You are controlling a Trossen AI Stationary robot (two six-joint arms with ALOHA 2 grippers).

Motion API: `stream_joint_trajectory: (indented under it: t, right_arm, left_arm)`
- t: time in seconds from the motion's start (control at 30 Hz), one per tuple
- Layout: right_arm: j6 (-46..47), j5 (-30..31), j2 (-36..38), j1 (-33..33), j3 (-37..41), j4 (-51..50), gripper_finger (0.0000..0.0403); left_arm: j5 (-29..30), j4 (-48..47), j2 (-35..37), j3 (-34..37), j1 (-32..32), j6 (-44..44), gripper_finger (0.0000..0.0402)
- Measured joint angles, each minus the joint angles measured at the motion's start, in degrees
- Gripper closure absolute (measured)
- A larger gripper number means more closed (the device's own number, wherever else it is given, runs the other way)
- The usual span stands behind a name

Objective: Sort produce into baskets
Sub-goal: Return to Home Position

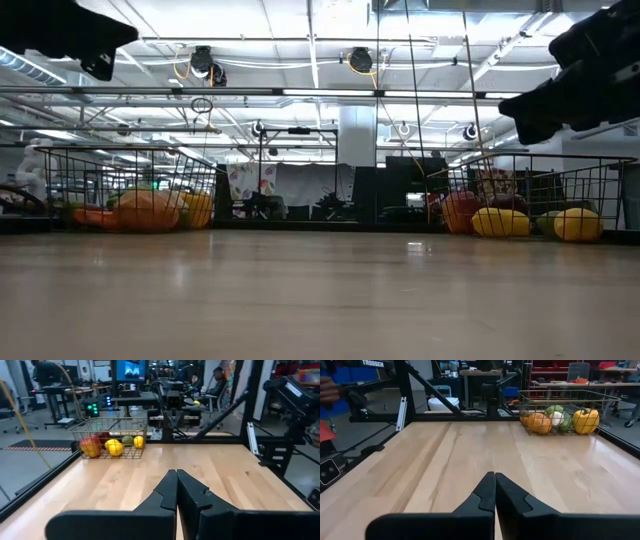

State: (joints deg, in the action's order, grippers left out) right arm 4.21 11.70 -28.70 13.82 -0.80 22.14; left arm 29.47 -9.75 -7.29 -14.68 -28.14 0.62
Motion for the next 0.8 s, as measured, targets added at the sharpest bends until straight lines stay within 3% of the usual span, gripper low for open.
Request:
stream_joint_trajectory:
  t: [0.33,0.6,0.8]
  right_arm:
    - [-0.4,-0.1,1.9,0.0,0.0,-3.2,0.0402]
    - [-2.9,-1.4,5.1,0.0,0.0,-3.9,0.0402]
    - [-4.8,-1.4,9.2,0.0,0.0,-6.1,0.0402]
  left_arm:
    - [-3.6,-1.4,2.8,0.3,0.0,-1.5,0.0398]
    - [-4.2,6.6,2.9,7.5,0.0,-1.1,0.0398]
    - [-5.6,8.2,3.0,8.8,0.0,-1.0,0.0398]
